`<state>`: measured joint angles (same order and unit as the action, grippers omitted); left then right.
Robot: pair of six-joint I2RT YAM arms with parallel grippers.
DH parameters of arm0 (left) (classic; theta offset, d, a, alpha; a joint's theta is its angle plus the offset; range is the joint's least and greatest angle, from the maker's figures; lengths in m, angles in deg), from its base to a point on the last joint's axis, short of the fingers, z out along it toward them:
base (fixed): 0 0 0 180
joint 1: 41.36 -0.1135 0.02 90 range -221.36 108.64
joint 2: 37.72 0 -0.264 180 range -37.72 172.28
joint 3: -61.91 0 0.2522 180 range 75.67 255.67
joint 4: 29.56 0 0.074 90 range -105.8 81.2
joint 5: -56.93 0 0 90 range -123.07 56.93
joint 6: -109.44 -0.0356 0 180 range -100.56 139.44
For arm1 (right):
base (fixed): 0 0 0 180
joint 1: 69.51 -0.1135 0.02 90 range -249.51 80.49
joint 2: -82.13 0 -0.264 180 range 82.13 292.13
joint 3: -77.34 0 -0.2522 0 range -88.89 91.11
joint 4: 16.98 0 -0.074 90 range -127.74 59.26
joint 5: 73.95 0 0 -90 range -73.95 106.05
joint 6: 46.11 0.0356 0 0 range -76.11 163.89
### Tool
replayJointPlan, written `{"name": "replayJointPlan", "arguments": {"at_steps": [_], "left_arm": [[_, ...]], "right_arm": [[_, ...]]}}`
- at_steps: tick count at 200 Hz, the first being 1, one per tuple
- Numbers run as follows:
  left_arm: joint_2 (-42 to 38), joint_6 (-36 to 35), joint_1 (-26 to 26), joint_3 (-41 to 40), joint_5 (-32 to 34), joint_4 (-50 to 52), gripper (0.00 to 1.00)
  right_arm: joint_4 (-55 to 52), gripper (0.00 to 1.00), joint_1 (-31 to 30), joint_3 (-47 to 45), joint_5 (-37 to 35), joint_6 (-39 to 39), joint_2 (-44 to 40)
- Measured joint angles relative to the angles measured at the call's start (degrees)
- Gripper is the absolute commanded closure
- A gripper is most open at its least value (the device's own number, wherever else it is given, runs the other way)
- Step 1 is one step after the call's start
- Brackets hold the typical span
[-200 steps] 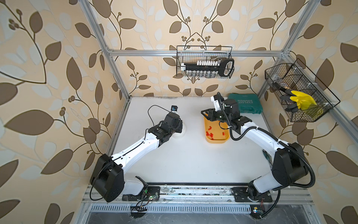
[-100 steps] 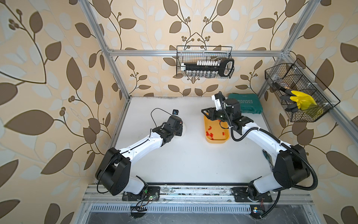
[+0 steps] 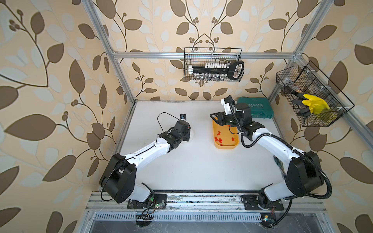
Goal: Cover the protruding screws with screw protection sleeves
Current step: Adjust the screw protection sleeve on the screw.
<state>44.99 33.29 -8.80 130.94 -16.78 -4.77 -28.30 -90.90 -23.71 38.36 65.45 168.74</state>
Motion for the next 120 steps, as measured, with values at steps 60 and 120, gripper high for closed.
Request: {"name": "replayJointPlan", "arguments": {"at_steps": [60, 120], "left_arm": [[2.23, 0.26, 0.00, 0.20, 0.72, 0.57, 0.53], [-1.38, -0.02, -0.02, 0.28, 0.20, 1.88, 0.43]], "right_arm": [[0.44, 0.54, 0.00, -0.28, 0.00, 0.00, 0.00], [0.46, 0.54, 0.00, -0.44, 0.00, 0.00, 0.00]]}}
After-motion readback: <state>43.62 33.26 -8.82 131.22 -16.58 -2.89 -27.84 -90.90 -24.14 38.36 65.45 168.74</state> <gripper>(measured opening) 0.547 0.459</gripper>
